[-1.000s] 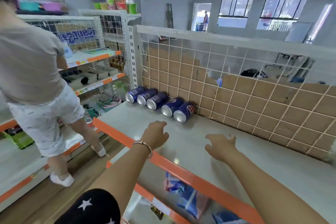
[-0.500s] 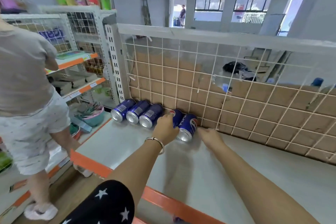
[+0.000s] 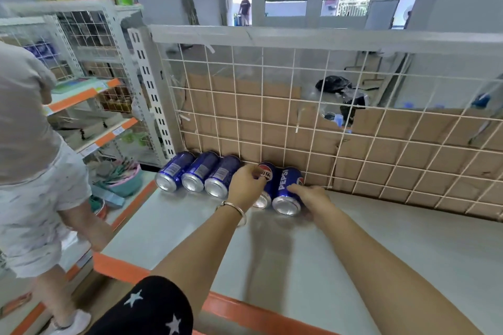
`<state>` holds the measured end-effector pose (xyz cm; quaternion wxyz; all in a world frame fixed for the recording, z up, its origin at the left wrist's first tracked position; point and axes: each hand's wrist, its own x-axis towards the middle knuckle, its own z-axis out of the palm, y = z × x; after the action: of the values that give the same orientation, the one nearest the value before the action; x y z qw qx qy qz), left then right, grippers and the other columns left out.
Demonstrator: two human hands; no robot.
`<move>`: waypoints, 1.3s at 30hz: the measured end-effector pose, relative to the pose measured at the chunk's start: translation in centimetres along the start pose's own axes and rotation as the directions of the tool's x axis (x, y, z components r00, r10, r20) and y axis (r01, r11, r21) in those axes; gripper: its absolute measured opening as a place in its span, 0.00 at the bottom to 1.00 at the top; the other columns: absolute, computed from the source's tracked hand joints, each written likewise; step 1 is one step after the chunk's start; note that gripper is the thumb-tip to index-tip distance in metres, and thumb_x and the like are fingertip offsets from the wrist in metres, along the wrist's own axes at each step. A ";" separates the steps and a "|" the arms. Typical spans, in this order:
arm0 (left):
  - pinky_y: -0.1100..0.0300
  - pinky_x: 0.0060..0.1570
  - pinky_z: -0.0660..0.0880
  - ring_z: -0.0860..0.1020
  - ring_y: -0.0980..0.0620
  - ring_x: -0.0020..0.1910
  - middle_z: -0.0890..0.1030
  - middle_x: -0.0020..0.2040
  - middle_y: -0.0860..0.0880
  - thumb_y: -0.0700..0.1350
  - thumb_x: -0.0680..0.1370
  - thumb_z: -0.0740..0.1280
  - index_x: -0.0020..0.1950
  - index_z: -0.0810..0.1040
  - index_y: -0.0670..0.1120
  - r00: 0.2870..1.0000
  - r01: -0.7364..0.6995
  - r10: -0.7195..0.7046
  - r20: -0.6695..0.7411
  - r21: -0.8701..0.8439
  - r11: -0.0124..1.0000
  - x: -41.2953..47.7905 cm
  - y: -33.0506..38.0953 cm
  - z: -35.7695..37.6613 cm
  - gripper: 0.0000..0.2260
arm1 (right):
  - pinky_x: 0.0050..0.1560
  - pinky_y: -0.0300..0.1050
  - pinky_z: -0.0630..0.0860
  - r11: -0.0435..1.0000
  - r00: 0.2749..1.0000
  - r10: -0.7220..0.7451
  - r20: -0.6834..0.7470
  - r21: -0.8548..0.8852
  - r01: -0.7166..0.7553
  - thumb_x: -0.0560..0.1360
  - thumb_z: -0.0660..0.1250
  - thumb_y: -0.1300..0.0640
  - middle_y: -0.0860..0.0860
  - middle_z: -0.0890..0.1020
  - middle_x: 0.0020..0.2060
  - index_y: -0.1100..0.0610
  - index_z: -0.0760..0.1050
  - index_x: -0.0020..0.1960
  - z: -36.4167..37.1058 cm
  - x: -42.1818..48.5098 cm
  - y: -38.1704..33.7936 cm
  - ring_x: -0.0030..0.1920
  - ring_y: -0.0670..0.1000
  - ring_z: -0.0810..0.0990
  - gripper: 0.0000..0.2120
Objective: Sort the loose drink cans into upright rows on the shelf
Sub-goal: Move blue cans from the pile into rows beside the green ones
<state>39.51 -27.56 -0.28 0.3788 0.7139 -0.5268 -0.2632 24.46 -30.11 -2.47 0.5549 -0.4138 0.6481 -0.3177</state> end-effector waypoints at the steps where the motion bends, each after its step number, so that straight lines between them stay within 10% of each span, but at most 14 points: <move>1: 0.53 0.58 0.75 0.78 0.45 0.55 0.81 0.56 0.45 0.48 0.67 0.67 0.59 0.77 0.46 0.998 0.066 -0.067 -0.009 -0.039 0.997 0.4 -0.5 0.2 0.20 | 0.35 0.45 0.76 1.000 1.000 0.008 0.008 0.017 -0.008 0.68 0.75 0.55 0.58 0.80 0.42 0.65 0.74 0.57 -0.2 0.0 -0.2 0.37 0.56 0.79 0.22; 6: 0.53 0.54 0.77 0.80 0.47 0.49 0.82 0.52 0.43 0.52 0.63 0.78 0.56 0.78 0.39 0.942 0.288 -0.273 0.195 -0.055 0.956 1.8 -1.4 0.2 0.27 | 0.51 0.56 0.80 0.997 0.999 0.020 0.038 0.074 -0.023 0.68 0.74 0.59 0.59 0.79 0.43 0.63 0.69 0.48 -0.5 -0.7 -0.6 0.46 0.60 0.81 0.17; 12: 0.50 0.57 0.76 0.76 0.46 0.56 0.75 0.58 0.45 0.66 0.46 0.74 0.64 0.64 0.46 0.915 0.277 -0.319 0.245 0.191 0.942 0.5 -0.5 0.2 0.51 | 0.30 0.40 0.71 0.965 0.994 0.024 0.108 -0.262 0.005 0.69 0.72 0.53 0.53 0.79 0.37 0.60 0.74 0.53 -1.9 -1.9 -1.1 0.32 0.50 0.77 0.17; 17: 0.56 0.45 0.78 0.80 0.48 0.46 0.80 0.53 0.44 0.51 0.73 0.71 0.63 0.72 0.39 0.853 0.460 -0.341 0.394 -0.262 0.848 0.6 0.1 0.1 0.24 | 0.35 0.41 0.70 0.964 0.993 0.037 0.116 -0.264 -0.005 0.69 0.73 0.52 0.52 0.78 0.46 0.57 0.72 0.61 -3.2 -2.8 -1.0 0.37 0.48 0.76 0.23; 23: 0.59 0.36 0.75 0.77 0.49 0.35 0.79 0.44 0.43 0.50 0.69 0.75 0.55 0.74 0.37 0.834 0.467 -0.360 0.418 -0.187 0.865 0.3 -0.3 0.4 0.22 | 0.22 0.34 0.71 0.975 0.983 0.131 0.130 0.164 -0.151 0.74 0.69 0.58 0.53 0.78 0.38 0.56 0.73 0.47 -3.9 -4.0 0.8 0.34 0.49 0.77 0.06; 35: 0.61 0.40 0.77 0.77 0.52 0.35 0.78 0.38 0.47 0.50 0.71 0.73 0.39 0.71 0.45 0.763 0.379 -0.258 0.593 -0.085 0.922 -5.6 3.6 5.2 0.14 | 0.42 0.57 0.82 0.964 0.999 0.035 -0.006 0.266 -0.032 0.57 0.79 0.66 0.61 0.79 0.54 0.61 0.66 0.64 -9.3 -6.7 3.6 0.48 0.61 0.83 0.38; 39: 0.64 0.38 0.76 0.79 0.53 0.37 0.80 0.40 0.47 0.48 0.71 0.73 0.42 0.74 0.44 0.723 0.351 -0.175 0.668 -0.137 0.926 -8.6 6.4 9.2 0.11 | 0.40 0.52 0.81 0.939 0.997 -0.008 -0.073 0.343 0.032 0.65 0.71 0.67 0.59 0.81 0.44 0.62 0.73 0.53 -14.8 -9.3 5.2 0.40 0.58 0.82 0.17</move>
<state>26.21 -22.77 -0.53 0.2210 0.5926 -0.4788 -0.6089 9.40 -20.19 -0.09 0.5922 -0.3059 0.5975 -0.4458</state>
